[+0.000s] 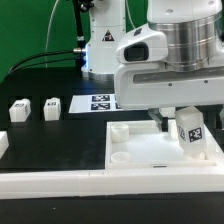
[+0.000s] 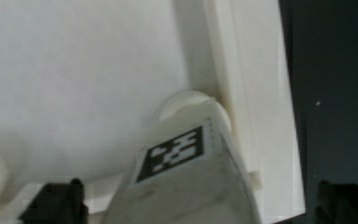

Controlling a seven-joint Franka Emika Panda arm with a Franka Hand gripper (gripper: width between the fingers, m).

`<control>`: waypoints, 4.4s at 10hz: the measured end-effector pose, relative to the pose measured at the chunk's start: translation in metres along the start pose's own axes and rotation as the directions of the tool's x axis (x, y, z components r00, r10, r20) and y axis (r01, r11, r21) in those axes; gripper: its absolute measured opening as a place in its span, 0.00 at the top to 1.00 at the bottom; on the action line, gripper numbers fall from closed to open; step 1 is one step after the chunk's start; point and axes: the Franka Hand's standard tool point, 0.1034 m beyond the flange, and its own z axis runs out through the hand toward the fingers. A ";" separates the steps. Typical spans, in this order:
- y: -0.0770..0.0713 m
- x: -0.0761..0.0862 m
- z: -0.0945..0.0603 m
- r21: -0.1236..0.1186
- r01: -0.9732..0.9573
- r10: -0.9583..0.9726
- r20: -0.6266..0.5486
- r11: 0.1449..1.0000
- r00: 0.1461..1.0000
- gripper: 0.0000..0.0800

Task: Assemble one leg

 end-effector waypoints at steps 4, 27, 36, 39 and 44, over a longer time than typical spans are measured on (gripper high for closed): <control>-0.002 0.000 -0.001 -0.007 0.183 -0.183 -0.001 0.983 0.983 0.19; 0.001 0.002 0.001 0.034 -0.620 0.620 -0.022 0.784 0.784 0.64; 0.001 0.002 0.002 0.041 -0.840 0.840 -0.006 0.542 0.542 0.35; -0.001 0.001 0.003 0.036 -0.694 0.695 -0.015 0.719 0.719 0.20; 0.000 0.001 0.004 0.020 -0.186 0.186 -0.032 0.982 0.982 0.19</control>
Offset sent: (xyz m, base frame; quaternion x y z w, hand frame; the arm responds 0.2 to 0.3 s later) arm 0.0027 0.0027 0.0063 -0.0096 -0.0007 -0.2845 0.9586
